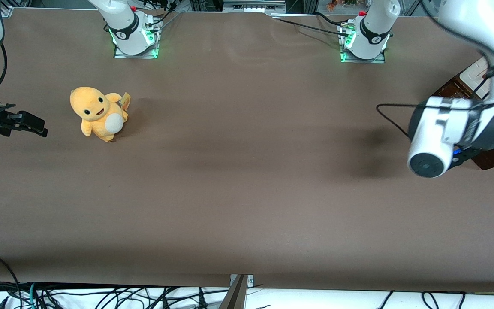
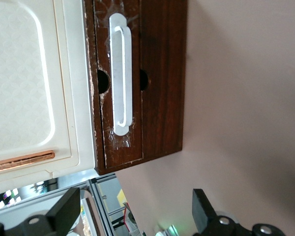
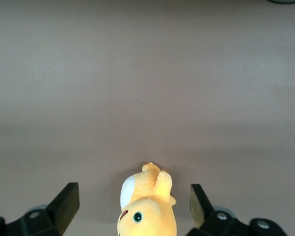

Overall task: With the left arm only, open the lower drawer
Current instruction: 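Lower the open left gripper around the lower drawer's white bar handle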

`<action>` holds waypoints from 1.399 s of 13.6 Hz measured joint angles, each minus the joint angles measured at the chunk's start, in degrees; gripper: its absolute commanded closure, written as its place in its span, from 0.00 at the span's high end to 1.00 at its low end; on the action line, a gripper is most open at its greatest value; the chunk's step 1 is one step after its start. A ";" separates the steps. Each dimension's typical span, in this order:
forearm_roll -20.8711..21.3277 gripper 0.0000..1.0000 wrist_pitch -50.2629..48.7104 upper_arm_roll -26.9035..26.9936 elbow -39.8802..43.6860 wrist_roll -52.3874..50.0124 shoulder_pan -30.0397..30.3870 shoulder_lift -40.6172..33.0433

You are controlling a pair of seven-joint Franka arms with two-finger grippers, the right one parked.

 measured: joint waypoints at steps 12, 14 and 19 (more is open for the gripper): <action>19.11 0.90 -3.49 0.95 -0.61 -0.60 4.99 15.17; 21.98 0.89 -3.34 0.94 -0.60 -0.35 6.38 16.19; 22.49 0.62 -2.99 0.93 -0.58 0.55 9.29 16.89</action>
